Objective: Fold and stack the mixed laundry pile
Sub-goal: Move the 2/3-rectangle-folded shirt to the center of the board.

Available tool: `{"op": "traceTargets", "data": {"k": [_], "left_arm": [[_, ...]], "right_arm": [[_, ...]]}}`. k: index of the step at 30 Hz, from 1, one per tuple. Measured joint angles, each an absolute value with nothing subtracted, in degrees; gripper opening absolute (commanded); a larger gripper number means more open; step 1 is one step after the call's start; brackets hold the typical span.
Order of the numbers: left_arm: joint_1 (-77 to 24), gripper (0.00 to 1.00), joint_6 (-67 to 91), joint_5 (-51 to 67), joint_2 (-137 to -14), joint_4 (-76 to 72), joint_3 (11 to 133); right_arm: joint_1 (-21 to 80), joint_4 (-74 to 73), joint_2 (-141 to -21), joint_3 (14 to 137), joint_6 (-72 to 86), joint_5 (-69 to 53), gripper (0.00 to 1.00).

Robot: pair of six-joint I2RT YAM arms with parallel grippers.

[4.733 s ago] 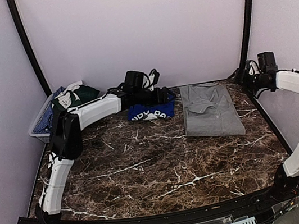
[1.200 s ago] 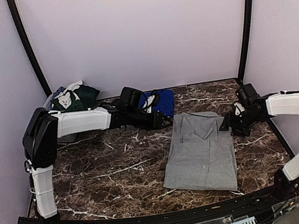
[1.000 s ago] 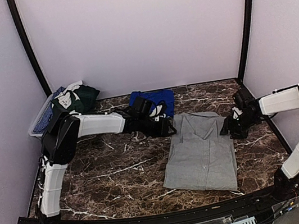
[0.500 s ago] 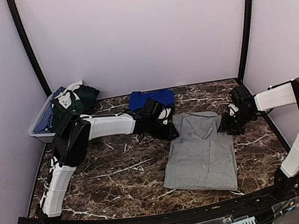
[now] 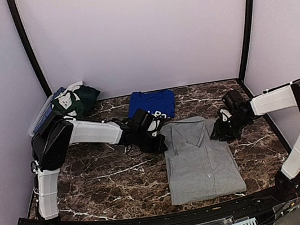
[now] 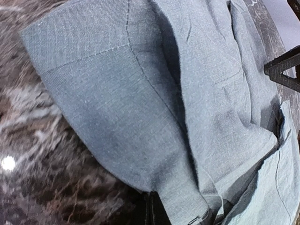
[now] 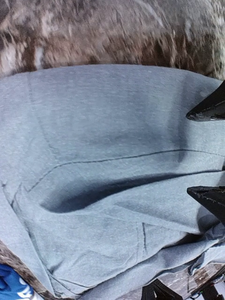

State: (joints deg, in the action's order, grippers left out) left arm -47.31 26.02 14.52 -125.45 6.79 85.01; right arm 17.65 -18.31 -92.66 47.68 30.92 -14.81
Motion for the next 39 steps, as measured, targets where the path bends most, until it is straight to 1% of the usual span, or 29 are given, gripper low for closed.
{"op": "traceTargets", "data": {"k": [4, 6, 15, 20, 25, 30, 36, 39], "left_arm": [[-45.47, 0.0, 28.01, 14.22, -120.4, 5.17, 77.17], [-43.48, 0.0, 28.34, 14.09, -119.2, 5.08, 75.55], [-33.41, 0.0, 26.04, 13.93, -118.48, 5.45, 74.85], [-30.68, 0.0, 23.86, 14.7, -118.39, 6.33, 75.09], [-30.68, 0.0, 23.57, 16.05, -117.93, 6.42, 74.39], [-31.42, 0.0, 25.93, 16.05, -113.21, 5.8, 67.68], [-31.81, 0.0, 31.38, 15.33, -106.65, 4.73, 58.67], [-32.51, 0.0, 33.54, 14.81, -105.12, 3.79, 56.51]], "right_arm": [[21.96, -18.13, -93.06, 48.58, 32.25, -16.12, 0.45], [23.9, -18.02, -94.15, 50.61, 33.04, -16.86, 0.45], [29.58, -16.08, -101.23, 62.96, 35.29, -19.2, 0.47], [30.76, -16.8, -101.38, 63.83, 35.38, -19.2, 0.48], [30.87, -19.38, -98.61, 63.24, 34.72, -17.21, 0.49], [30.87, -19.53, -96.07, 62.33, 34.57, -16.4, 0.45], [31.11, -18.72, -101.56, 62.13, 34.68, -17.3, 0.37], [31.62, -18.55, -104.95, 62.7, 34.59, -18.0, 0.36]]}}
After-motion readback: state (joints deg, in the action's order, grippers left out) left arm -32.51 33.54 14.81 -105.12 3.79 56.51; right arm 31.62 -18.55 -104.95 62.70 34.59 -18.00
